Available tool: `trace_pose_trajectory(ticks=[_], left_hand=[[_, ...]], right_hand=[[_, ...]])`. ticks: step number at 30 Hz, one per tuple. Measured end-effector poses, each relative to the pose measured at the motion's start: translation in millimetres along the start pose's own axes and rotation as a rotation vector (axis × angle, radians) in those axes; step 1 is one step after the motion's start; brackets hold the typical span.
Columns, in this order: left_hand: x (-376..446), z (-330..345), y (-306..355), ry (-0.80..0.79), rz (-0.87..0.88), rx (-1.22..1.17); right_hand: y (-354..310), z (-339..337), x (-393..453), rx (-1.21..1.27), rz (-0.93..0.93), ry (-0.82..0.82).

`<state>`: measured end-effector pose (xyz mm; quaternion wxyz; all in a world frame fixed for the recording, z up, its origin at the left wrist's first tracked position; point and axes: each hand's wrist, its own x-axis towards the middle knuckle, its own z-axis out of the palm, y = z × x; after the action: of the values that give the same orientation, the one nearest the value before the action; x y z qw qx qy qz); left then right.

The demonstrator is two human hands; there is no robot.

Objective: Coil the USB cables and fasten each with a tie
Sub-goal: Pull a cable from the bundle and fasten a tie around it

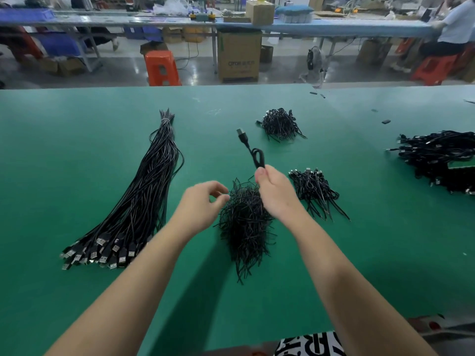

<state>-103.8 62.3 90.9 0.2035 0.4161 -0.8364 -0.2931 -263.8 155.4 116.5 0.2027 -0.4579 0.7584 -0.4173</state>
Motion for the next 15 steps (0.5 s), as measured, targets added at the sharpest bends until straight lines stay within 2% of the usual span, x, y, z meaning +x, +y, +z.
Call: trace_pose_trajectory(ticks=[7, 15], left_hand=[[7, 57, 0, -0.004, 0.015, 0.245], [14, 82, -11, 0.009, -0.077, 0.209]], right_hand=[[16, -1, -1, 0.039, 0.085, -0.025], [23, 2, -8, -0.013, 0.098, -0.057]])
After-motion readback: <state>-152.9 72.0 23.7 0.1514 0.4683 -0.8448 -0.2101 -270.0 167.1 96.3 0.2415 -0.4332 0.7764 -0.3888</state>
